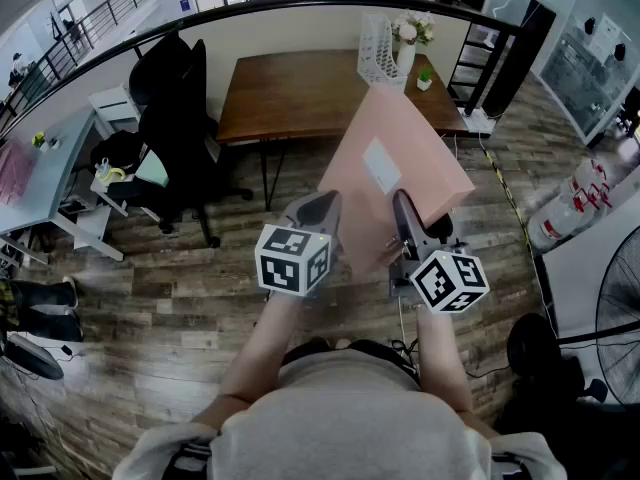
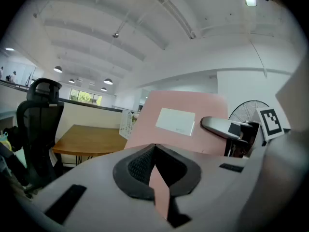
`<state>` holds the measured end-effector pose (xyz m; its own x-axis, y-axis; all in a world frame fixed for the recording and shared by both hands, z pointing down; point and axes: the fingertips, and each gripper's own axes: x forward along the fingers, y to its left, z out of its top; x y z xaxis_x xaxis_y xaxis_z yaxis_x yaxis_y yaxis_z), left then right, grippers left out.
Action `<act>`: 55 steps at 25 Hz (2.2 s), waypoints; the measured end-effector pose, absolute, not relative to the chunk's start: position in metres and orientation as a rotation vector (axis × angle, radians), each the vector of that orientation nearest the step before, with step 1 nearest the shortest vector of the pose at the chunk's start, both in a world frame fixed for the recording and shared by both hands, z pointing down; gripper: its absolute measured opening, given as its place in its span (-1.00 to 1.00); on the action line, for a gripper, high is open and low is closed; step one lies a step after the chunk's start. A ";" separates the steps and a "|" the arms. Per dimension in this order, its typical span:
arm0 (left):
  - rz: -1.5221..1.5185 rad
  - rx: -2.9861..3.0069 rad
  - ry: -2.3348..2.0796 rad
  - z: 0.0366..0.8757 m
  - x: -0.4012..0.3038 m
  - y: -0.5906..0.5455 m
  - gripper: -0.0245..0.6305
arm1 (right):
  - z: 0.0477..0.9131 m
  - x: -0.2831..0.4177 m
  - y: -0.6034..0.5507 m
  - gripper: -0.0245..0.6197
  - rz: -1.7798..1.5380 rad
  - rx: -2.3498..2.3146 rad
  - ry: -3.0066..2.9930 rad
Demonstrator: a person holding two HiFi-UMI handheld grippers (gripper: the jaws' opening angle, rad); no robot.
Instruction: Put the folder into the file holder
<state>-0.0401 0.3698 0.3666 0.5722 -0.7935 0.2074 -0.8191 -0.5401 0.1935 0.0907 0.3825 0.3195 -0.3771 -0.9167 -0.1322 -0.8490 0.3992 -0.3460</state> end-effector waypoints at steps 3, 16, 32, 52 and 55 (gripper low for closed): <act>0.159 2.559 -1.287 0.365 -0.030 0.368 -0.89 | 0.322 0.098 0.378 0.00 -0.342 -1.535 2.338; 0.136 2.548 -1.267 0.363 -0.015 0.364 -0.89 | 0.319 0.103 0.373 0.00 -0.299 -1.532 2.393; 0.188 2.493 -1.313 0.393 0.016 0.362 -0.89 | 0.348 0.134 0.362 -0.03 -0.347 -1.480 2.469; 0.152 2.498 -1.259 0.397 -0.008 0.195 -0.89 | 0.353 0.118 0.212 -0.02 -0.341 -1.574 2.418; 0.138 2.506 -1.239 0.393 -0.017 0.160 -0.89 | 0.345 0.110 0.181 -0.02 -0.315 -1.591 2.391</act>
<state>-0.0170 0.1597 0.3931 0.6149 -0.7530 0.2342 -0.7861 -0.5616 0.2583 0.1104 0.1813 0.3450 -0.3714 -0.9243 -0.0881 -0.8699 0.3796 -0.3151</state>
